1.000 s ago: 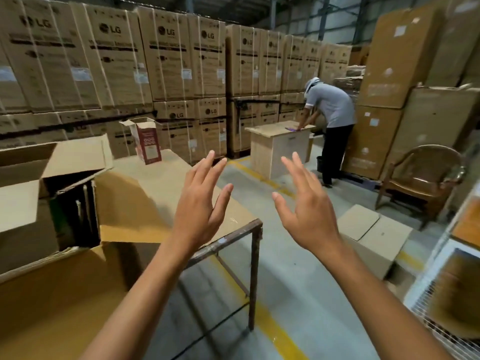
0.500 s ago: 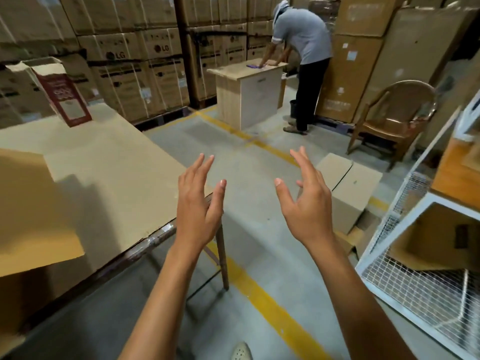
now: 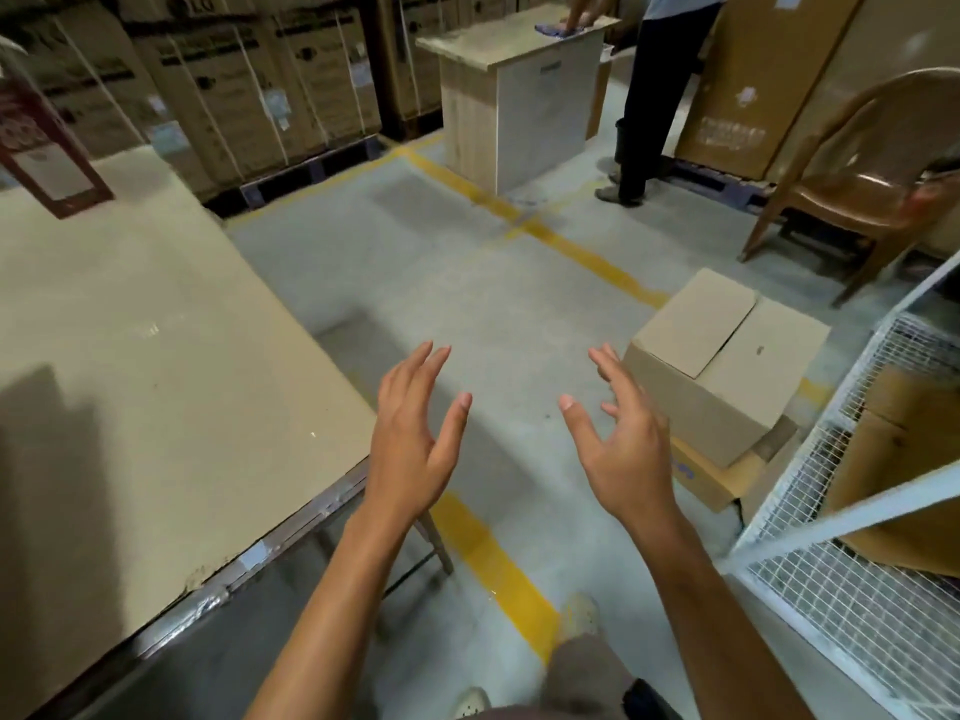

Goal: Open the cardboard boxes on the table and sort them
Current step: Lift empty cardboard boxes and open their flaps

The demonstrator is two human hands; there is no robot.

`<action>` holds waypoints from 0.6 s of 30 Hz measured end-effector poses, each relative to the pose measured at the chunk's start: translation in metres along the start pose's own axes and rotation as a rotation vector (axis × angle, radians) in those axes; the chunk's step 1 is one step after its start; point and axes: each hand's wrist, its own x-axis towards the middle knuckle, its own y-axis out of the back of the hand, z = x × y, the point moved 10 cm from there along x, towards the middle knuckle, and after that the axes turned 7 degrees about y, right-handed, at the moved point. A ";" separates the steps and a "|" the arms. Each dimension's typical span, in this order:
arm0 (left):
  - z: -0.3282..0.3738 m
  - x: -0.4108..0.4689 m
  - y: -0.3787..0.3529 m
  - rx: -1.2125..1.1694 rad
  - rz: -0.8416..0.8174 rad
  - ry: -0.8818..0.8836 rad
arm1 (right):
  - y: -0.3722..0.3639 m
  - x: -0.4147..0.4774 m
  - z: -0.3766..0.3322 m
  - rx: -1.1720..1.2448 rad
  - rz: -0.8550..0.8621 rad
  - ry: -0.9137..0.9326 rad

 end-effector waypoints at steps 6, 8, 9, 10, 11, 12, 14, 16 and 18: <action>-0.029 0.086 -0.055 0.055 0.057 0.078 | -0.031 0.106 0.074 0.057 -0.101 0.035; -0.035 0.117 -0.073 0.079 0.082 0.106 | -0.041 0.144 0.094 0.071 -0.150 0.053; -0.036 0.132 -0.081 0.090 0.087 0.121 | -0.044 0.162 0.102 0.073 -0.169 0.064; -0.037 0.146 -0.090 0.101 0.087 0.134 | -0.046 0.179 0.109 0.072 -0.185 0.072; -0.037 0.159 -0.097 0.108 0.090 0.146 | -0.048 0.195 0.116 0.073 -0.201 0.079; -0.036 0.170 -0.102 0.112 0.101 0.157 | -0.050 0.211 0.123 0.077 -0.223 0.089; -0.035 0.192 -0.110 0.127 0.132 0.176 | -0.058 0.242 0.134 0.077 -0.271 0.112; -0.041 0.210 -0.117 0.136 0.159 0.217 | -0.073 0.269 0.145 0.077 -0.318 0.128; -0.051 0.223 -0.122 0.140 0.174 0.245 | -0.090 0.292 0.151 0.093 -0.354 0.146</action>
